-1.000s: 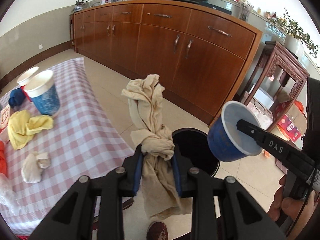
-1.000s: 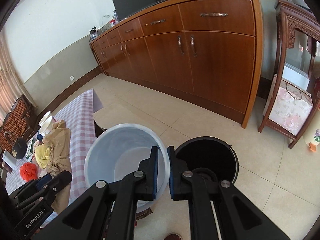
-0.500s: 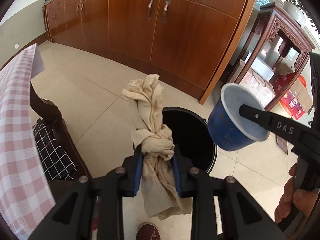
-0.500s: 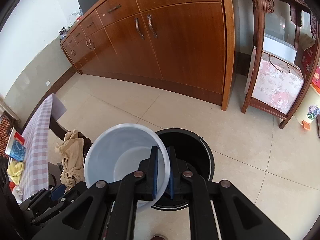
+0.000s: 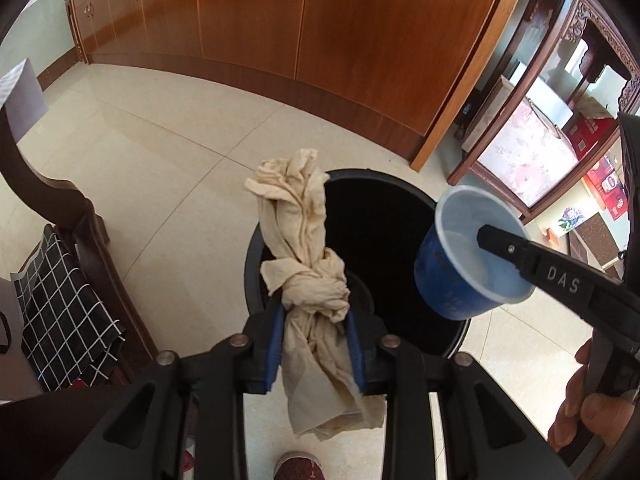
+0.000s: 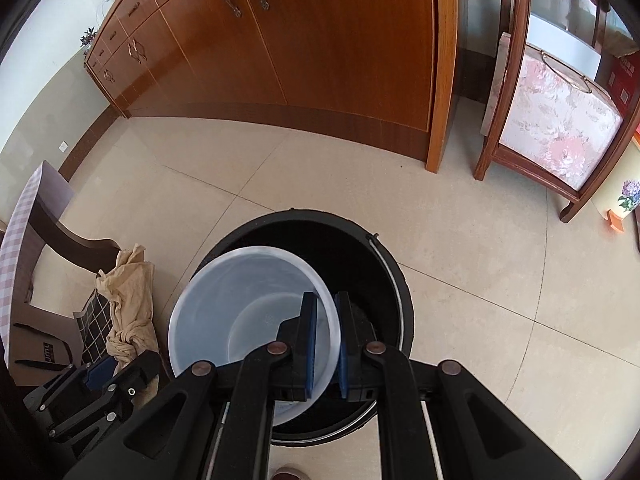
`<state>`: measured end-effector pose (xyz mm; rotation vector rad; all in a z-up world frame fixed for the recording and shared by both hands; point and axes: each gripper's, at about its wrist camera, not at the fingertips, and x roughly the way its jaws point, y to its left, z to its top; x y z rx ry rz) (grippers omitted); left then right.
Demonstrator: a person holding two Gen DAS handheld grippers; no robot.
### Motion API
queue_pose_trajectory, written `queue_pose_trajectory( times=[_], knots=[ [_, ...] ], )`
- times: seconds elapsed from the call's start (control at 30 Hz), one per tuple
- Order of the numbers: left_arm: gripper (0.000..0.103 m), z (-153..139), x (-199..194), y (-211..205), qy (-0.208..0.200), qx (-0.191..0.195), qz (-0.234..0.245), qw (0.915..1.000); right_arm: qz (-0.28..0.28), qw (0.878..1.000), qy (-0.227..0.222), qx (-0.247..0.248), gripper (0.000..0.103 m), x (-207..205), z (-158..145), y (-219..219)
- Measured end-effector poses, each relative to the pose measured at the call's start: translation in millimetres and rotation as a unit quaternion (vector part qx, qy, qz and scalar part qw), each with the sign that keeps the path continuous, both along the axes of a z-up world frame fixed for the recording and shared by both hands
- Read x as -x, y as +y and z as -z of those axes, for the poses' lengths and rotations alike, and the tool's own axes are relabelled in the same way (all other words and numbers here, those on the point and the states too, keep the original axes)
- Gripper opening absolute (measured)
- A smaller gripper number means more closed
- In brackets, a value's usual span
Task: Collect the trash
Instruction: 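Open the left gripper dropping the rag while the right drops the blue cup, then move both tools back to the table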
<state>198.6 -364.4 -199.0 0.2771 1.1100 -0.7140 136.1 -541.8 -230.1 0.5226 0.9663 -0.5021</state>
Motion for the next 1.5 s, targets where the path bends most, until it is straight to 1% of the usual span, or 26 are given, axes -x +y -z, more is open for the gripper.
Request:
queue_pose_trajectory(
  times=[0.03, 0.07, 0.1, 0.13, 0.17, 0.2, 0.23, 0.27, 0.3, 0.43, 0.57, 0.6, 0.63, 0.7, 0.8, 0.87, 0.93, 0.97, 1.1, 1.2, 1.37, 1.5],
  knots=[
    [0.034, 1.5, -0.1, -1.8, 0.001, -0.001, 0.001, 1.0, -0.001, 1.0, 0.005, 0.0, 0.01, -1.1, 4.8, -0.2],
    [0.038, 2.7, -0.1, -3.3, 0.0, -0.002, 0.001, 1.0, 0.0, 1.0, 0.007, 0.0, 0.01, -2.6, 9.4, -1.5],
    [0.045, 3.6, 0.2, -4.7, -0.002, -0.005, 0.001, 1.0, 0.0, 1.0, 0.01, 0.0, 0.01, -3.7, 13.2, -2.2],
    [0.05, 4.0, 0.0, -6.2, -0.004, -0.008, 0.001, 1.0, 0.004, 1.0, 0.014, 0.001, 0.011, -3.8, 15.6, -2.4],
    [0.061, 5.5, -1.4, -7.2, -0.006, -0.011, -0.001, 0.9999, 0.007, 1.0, 0.016, -0.001, 0.014, -4.4, 17.1, -3.9],
    [0.067, 4.5, -1.2, -7.7, -0.008, -0.011, -0.004, 0.9999, 0.009, 1.0, 0.016, -0.005, 0.025, -4.3, 19.0, -5.6],
    [0.069, 4.1, -1.8, -7.5, -0.011, -0.011, -0.005, 0.9999, 0.013, 1.0, 0.017, -0.005, 0.043, -4.0, 19.9, -6.8],
    [0.07, 5.5, -4.7, -6.7, -0.014, -0.012, -0.006, 0.9998, 0.017, 1.0, 0.018, 0.0, 0.051, -3.3, 19.6, -7.5],
    [0.07, 2.4, -4.1, -6.9, -0.018, -0.013, -0.006, 0.9997, 0.02, 1.0, 0.015, 0.004, 0.056, -2.1, 18.2, -8.1],
    [0.07, -15.2, -2.2, 0.5, -0.054, -0.005, -0.007, 0.9985, 0.029, 1.0, 0.006, 0.01, 0.056, 5.4, 3.8, -8.5],
    [0.07, -45.1, 4.8, 8.3, -0.092, 0.004, -0.002, 0.9957, 0.03, 0.999, 0.0, 0.028, 0.056, 13.3, -18.1, -4.3],
    [0.07, -54.3, 6.7, 10.9, -0.098, 0.008, -0.004, 0.9951, 0.028, 0.999, 0.001, 0.044, 0.056, 16.1, -27.3, -1.1],
    [0.07, -62.0, 8.1, 14.4, -0.1, 0.014, -0.006, 0.9948, 0.027, 0.998, -0.002, 0.049, 0.056, 18.2, -34.2, 0.4],
    [0.07, -77.7, 9.5, 22.5, -0.106, 0.024, -0.014, 0.994, 0.027, 0.999, -0.014, 0.041, 0.056, 23.4, -49.9, 3.2],
    [0.07, -101.8, 15.0, 37.1, -0.119, 0.04, -0.028, 0.9917, 0.019, 0.998, -0.031, 0.051, 0.056, 29.5, -78.4, 14.9],
    [0.07, -116.1, 17.6, 49.6, -0.126, 0.047, -0.037, 0.9902, 0.011, 0.997, -0.042, 0.062, 0.059, 32.0, -97.2, 24.7],
    [0.07, -129.0, 20.0, 61.5, -0.13, 0.051, -0.048, 0.989, 0.001, 0.996, -0.057, 0.07, 0.066, 35.3, -117.5, 37.3],
    [0.07, -134.7, 21.2, 67.4, -0.132, 0.052, -0.054, 0.9884, -0.004, 0.995, -0.063, 0.075, 0.067, 35.7, -126.0, 44.4],
    [0.07, -159.1, 27.5, 101.6, -0.146, 0.059, -0.088, 0.9837, -0.022, 0.993, -0.089, 0.078, 0.07, 40.5, -153.6, 70.0],
    [0.07, -170.6, 31.9, 133.1, -0.155, 0.062, -0.118, 0.979, -0.041, 0.99, -0.106, 0.079, 0.07, 41.8, -170.3, 94.2],
    [0.07, -179.5, 39.7, 190.6, -0.165, 0.06, -0.171, 0.9694, -0.083, 0.985, -0.13, 0.083, 0.071, 40.3, -189.1, 143.3],
    [0.07, -185.0, 46.0, 236.1, -0.178, 0.055, -0.211, 0.9595, -0.118, 0.979, -0.143, 0.08, 0.071, 37.4, -197.4, 184.7]
  ],
)
